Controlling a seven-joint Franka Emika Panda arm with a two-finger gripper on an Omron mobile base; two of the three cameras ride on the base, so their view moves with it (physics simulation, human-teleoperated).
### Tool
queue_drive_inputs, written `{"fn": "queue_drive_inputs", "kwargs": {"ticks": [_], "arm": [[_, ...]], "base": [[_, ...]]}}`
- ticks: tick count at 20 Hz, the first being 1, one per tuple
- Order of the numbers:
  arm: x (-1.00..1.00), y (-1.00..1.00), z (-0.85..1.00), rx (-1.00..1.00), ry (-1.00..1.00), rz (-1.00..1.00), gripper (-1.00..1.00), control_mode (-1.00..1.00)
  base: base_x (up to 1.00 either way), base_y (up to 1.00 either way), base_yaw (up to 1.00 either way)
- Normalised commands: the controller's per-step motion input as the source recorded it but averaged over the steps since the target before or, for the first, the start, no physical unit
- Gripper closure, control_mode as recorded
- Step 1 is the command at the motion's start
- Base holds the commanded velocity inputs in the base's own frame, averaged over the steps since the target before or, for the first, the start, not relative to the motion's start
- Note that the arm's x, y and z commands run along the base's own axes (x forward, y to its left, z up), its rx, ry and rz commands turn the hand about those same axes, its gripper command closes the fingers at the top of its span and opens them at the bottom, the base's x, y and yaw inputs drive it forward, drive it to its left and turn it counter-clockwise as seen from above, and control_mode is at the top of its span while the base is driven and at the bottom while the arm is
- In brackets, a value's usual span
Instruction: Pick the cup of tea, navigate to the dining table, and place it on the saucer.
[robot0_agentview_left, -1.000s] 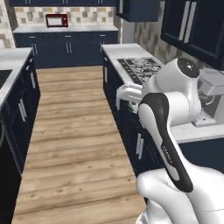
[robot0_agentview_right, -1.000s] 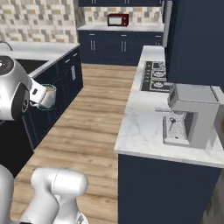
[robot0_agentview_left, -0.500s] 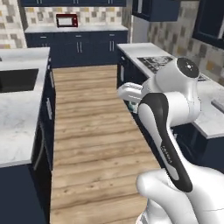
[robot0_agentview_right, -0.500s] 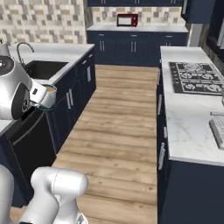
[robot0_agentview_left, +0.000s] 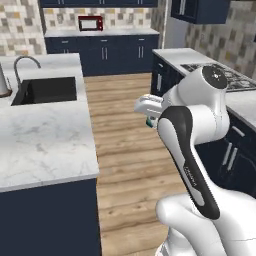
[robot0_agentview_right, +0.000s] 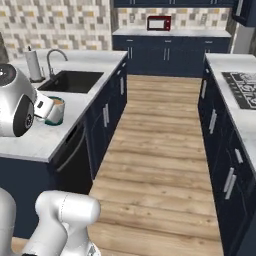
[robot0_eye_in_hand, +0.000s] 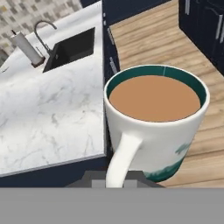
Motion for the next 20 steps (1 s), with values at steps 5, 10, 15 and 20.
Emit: {"fn": "queue_drive_inputs", "kwargs": {"ticks": [5,10,15,20], "arm": [[0.00,0.00,0.00,0.00,0.00,0.00,1.00,1.00],[0.00,0.00,0.00,0.00,0.00,0.00,1.00,1.00],[0.00,0.00,0.00,0.00,0.00,0.00,1.00,1.00],[0.00,0.00,0.00,0.00,0.00,0.00,1.00,1.00]], "base": [[0.10,0.94,-0.02],[0.03,1.00,-0.03],[0.00,1.00,-0.03],[0.00,1.00,-0.05]]}}
